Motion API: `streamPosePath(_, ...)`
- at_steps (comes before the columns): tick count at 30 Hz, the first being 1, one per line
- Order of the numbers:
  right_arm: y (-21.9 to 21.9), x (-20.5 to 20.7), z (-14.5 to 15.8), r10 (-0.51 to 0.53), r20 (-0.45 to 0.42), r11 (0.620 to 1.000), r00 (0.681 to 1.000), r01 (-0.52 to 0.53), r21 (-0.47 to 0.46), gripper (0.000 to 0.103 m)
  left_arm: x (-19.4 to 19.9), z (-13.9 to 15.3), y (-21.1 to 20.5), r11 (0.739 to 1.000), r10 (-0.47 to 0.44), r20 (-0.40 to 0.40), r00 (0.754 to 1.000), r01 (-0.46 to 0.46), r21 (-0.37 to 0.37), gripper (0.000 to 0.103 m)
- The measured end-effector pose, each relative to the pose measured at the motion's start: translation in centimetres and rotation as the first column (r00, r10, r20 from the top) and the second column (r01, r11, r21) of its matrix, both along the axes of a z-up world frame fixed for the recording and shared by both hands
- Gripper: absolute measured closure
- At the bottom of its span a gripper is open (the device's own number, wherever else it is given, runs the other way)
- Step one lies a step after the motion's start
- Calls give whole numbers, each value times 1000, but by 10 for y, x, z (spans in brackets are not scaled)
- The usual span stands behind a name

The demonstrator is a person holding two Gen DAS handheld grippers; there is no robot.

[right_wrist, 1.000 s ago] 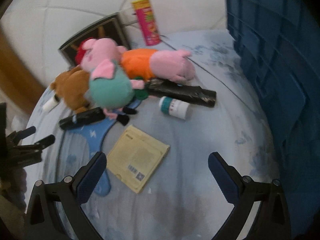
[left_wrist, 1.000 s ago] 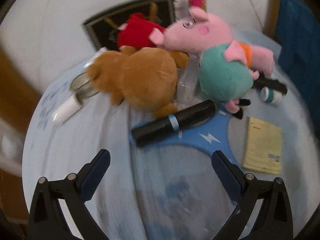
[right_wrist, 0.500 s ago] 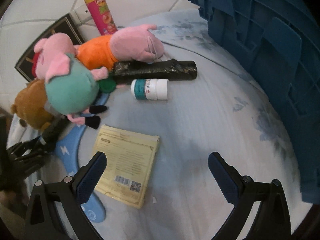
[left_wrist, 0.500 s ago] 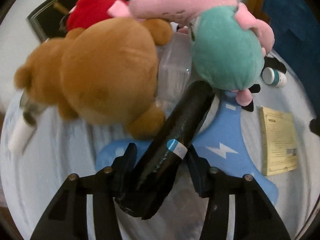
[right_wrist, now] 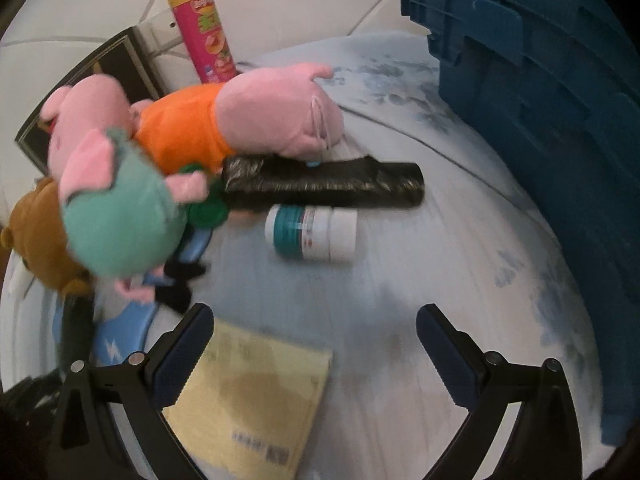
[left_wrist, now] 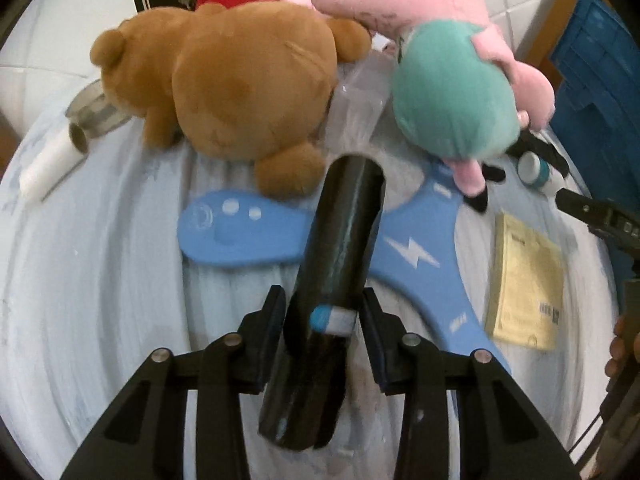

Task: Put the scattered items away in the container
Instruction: 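Grasp the white pill bottle with the right tool, then lift the black roll and pill bottle and carry both over the blue crate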

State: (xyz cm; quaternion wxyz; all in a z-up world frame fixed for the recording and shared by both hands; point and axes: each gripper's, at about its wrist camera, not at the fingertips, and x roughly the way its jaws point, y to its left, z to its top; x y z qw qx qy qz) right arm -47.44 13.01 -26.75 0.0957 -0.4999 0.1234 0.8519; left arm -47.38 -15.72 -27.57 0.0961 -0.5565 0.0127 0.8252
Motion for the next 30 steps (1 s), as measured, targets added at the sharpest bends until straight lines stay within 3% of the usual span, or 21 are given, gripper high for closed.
streamPosePath(4,11,-22,-16,-2,0,1000,1000,2,-24,18,-7,0,7,1000,0,-9,1000,0,-8,66)
streamPosePath(9,16,-37,-28,-11,-13,1000,1000,11,-27,18,-9,-2,11,999,5,-5,1000,-5,-34,66)
streamPosePath(11,15,-42,-32,-4,-19,1000,1000,3,-12,30,-9,0,10,999,4,-6,1000,-4,-34,66)
streamPosePath(12,14,-43,-32,0,-20,1000,1000,0,7,42,-9,1,10,999,3,-7,1000,-4,-35,66)
streamPosePath(14,11,-44,-32,7,-21,999,1000,-6,45,42,-8,3,10,999,-1,-9,1000,0,-38,67)
streamPosePath(20,9,-27,-22,31,-25,999,999,-31,31,43,2,17,6,999,-3,-20,1000,3,-34,70)
streamPosePath(28,-13,24,9,96,-36,995,995,-95,29,44,36,52,-8,1000,-3,-71,997,3,5,74)
streamPosePath(30,-19,36,15,110,-39,994,993,-109,29,44,48,43,8,1000,-1,-87,996,1,10,74)
